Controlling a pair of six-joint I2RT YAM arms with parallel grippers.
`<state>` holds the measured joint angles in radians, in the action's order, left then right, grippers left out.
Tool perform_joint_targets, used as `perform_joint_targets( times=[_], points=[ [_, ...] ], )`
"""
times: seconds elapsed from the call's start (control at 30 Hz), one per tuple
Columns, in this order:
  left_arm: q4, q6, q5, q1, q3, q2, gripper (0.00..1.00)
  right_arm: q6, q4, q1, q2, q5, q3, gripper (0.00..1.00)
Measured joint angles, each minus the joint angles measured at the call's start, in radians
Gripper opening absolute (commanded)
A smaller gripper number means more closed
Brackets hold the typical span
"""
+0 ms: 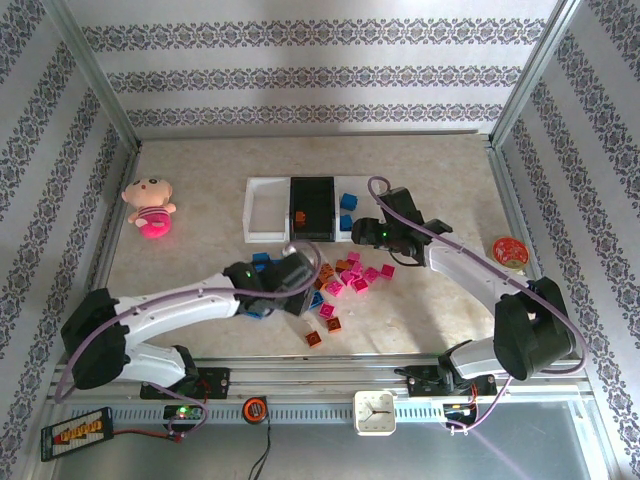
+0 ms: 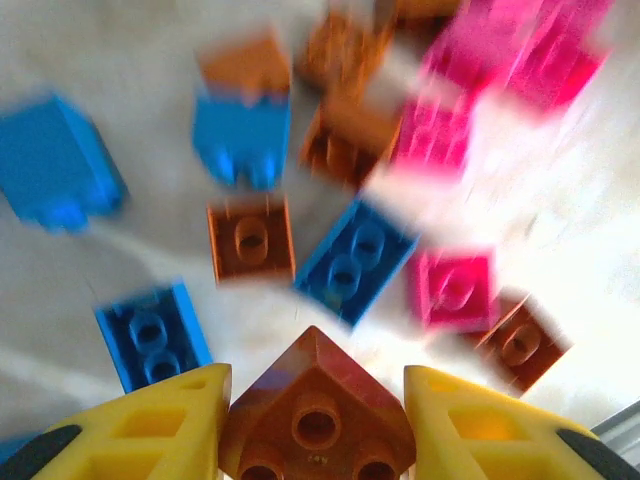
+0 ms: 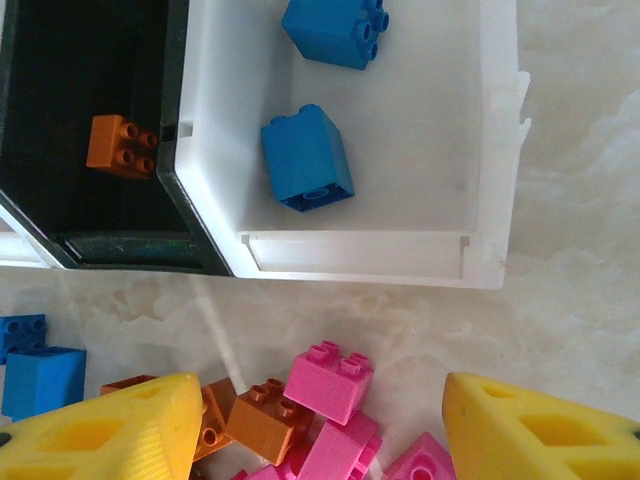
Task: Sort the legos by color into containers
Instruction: Pick up the lego from the middle-left of the table, then place the lego in the container, then pick up the lego from the bottom-center of the table.
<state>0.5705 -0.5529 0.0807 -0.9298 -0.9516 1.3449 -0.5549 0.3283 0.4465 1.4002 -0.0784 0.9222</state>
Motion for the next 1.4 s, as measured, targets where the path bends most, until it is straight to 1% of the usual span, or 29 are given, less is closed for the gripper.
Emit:
perform_joint_targets(
  times=[0.1,0.2,0.33,0.5,0.6,0.67,0.8,0.97,1.0,1.07,1.23,1.4],
  points=[
    [-0.041,0.040,-0.010,0.129,-0.103,0.026,0.36,-0.002,-0.003,0.000,-0.009,-0.001,-0.012,0.65],
    [-0.082,0.079,-0.019,0.226,-0.208,0.128,0.35,-0.011,-0.003,0.000,-0.020,-0.002,-0.035,0.65],
    [-0.138,0.113,-0.040,0.301,-0.340,0.329,0.35,-0.017,0.005,0.000,-0.066,-0.005,-0.078,0.65],
    [-0.159,0.120,-0.077,0.363,-0.491,0.535,0.36,-0.018,0.013,0.003,-0.156,-0.019,-0.142,0.65],
    [-0.159,0.121,-0.092,0.382,-0.592,0.627,0.44,-0.014,0.023,0.020,-0.201,-0.038,-0.181,0.66],
    [-0.159,0.125,-0.100,0.385,-0.647,0.666,0.49,-0.007,0.027,0.051,-0.232,-0.051,-0.212,0.66],
    [-0.156,0.128,-0.120,0.385,-0.708,0.691,0.66,0.004,0.038,0.140,-0.283,-0.079,-0.266,0.67],
    [-0.162,0.122,-0.153,0.386,-0.700,0.656,0.80,0.000,0.042,0.262,-0.293,-0.083,-0.309,0.67],
    [-0.169,0.118,-0.163,0.387,-0.671,0.625,0.85,-0.004,0.043,0.290,-0.291,-0.080,-0.312,0.68],
    [-0.187,0.102,-0.181,0.387,-0.594,0.542,1.00,-0.011,0.039,0.343,-0.273,-0.076,-0.312,0.68],
    [-0.260,0.068,-0.208,0.381,-0.328,0.229,1.00,-0.019,0.034,0.461,-0.171,-0.061,-0.308,0.68],
    [-0.287,0.033,-0.192,0.365,-0.105,-0.011,0.99,-0.023,0.034,0.534,-0.079,-0.031,-0.283,0.68]
  ],
)
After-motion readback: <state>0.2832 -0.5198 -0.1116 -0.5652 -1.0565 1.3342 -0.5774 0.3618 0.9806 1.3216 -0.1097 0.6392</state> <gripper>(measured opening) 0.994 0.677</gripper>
